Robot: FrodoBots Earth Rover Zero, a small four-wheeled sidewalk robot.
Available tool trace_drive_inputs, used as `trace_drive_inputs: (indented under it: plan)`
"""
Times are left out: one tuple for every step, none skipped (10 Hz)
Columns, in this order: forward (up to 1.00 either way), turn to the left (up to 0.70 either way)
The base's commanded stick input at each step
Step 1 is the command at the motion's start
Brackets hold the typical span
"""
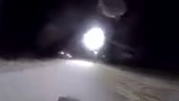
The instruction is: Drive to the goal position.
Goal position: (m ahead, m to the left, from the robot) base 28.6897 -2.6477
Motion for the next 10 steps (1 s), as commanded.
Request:
trace_drive_inputs:
  plan:
    - [1.0,0.0]
    - [1.0,0.0]
    - [1.0,0.0]
    - [1.0,0.0]
    - [1.0,0.0]
    - [1.0,0.0]
    - [1.0,0.2]
    - [1.0,0.35]
    - [1.0,0.39]
    - [1.0,0.14]
